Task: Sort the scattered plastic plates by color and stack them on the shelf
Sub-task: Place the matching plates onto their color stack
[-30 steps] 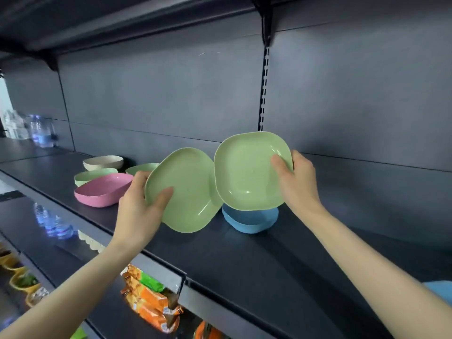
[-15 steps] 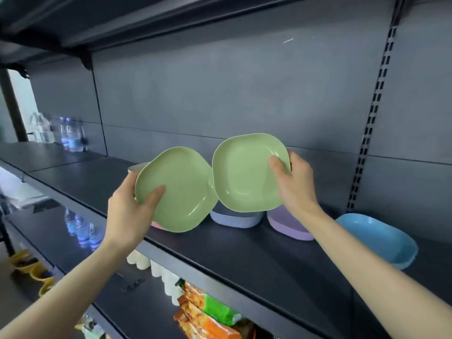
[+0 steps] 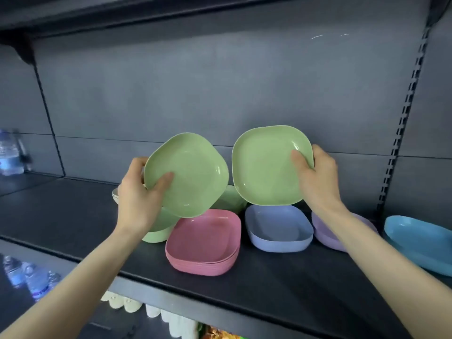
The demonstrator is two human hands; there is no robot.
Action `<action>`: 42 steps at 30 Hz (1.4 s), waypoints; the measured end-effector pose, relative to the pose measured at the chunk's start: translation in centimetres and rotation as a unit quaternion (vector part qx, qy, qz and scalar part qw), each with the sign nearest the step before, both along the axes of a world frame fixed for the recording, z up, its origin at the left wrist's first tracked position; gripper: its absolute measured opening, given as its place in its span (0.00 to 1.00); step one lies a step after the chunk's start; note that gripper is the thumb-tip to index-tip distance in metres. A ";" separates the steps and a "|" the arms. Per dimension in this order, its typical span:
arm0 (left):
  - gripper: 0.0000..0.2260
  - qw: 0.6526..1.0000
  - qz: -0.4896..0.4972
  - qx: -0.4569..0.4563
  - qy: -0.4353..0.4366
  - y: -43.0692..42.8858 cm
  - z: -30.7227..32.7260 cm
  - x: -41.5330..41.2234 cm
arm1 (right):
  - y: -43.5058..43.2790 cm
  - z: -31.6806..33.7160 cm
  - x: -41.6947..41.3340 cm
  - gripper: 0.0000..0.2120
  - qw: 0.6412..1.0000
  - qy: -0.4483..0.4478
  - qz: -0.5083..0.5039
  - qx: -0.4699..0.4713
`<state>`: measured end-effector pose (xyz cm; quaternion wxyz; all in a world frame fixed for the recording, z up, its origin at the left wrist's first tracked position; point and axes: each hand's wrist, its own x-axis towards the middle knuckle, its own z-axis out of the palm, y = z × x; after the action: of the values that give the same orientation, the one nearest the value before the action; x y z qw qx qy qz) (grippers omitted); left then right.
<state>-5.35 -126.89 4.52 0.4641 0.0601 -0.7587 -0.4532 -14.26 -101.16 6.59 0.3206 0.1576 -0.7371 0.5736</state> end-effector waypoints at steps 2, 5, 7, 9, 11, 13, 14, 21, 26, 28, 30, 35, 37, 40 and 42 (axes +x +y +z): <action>0.11 1.000 -0.016 -0.008 -0.002 -1.1 -0.2 -1.6 | -1.3 -0.2 -1.0 0.11 1.000 0.001 -0.010 -0.004; 0.10 0.999 -0.032 -0.010 -0.001 -2.7 -0.6 -3.9 | -3.4 -0.7 -2.8 0.12 1.000 0.005 -0.020 -0.002; 0.09 0.999 -0.036 -0.019 -0.003 -3.8 -0.5 -5.2 | -4.7 -0.7 -4.1 0.11 1.000 0.003 -0.021 -0.003; 0.09 0.999 -0.041 -0.023 -0.010 -5.1 -0.5 -6.4 | -6.0 -0.7 -5.2 0.12 1.000 0.000 -0.025 -0.005; 0.09 0.999 -0.038 -0.018 -0.016 -6.6 -0.5 -7.5 | -7.4 -0.7 -6.2 0.11 1.000 -0.001 -0.019 -0.003; 0.08 0.999 -0.043 -0.010 -0.023 -8.1 -0.7 -8.4 | -9.0 -0.8 -6.9 0.11 1.000 -0.005 -0.017 0.000; 0.08 0.999 -0.045 -0.012 -0.029 -8.9 -0.8 -8.7 | -9.8 -0.9 -7.1 0.11 1.000 -0.005 -0.017 0.003; 0.12 0.996 -0.072 -0.012 -0.051 -13.8 -1.7 -10.9 | -14.3 -1.6 -7.9 0.12 0.999 -0.025 -0.035 0.024; 0.14 0.986 -0.141 -0.018 -0.085 -16.3 -2.3 -11.9 | -16.6 -1.7 -6.7 0.06 0.996 -0.049 -0.070 0.030; 0.14 0.976 -0.183 -0.038 -0.113 -17.2 -3.0 -11.9 | -17.4 -2.0 -5.8 0.06 0.993 -0.062 -0.089 0.046; 0.14 0.961 -0.230 -0.054 -0.143 -18.2 -3.9 -12.0 | -18.1 -2.3 -4.8 0.08 0.988 -0.076 -0.114 0.066; 0.12 0.924 -0.297 -0.087 -0.227 -19.6 -5.3 -13.0 | -19.0 -2.7 -2.5 0.08 0.974 -0.105 -0.168 0.106; 0.12 0.909 -0.322 -0.090 -0.247 -19.9 -5.3 -13.2 | -19.2 -2.7 -2.0 0.09 0.967 -0.118 -0.189 0.121; 0.16 0.900 -0.329 -0.102 -0.266 -20.1 -5.0 -13.5 | -19.5 -2.7 -1.6 0.10 0.961 -0.130 -0.209 0.125; 0.22 0.891 -0.334 -0.115 -0.285 -20.1 -4.9 -13.9 | -19.7 -2.8 -1.5 0.10 0.958 -0.137 -0.214 0.130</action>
<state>-19.30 -147.03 -0.36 0.0527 -0.1235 -0.8806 -0.4544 -15.81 -120.86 3.79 0.3084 -0.0438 -0.8587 0.4069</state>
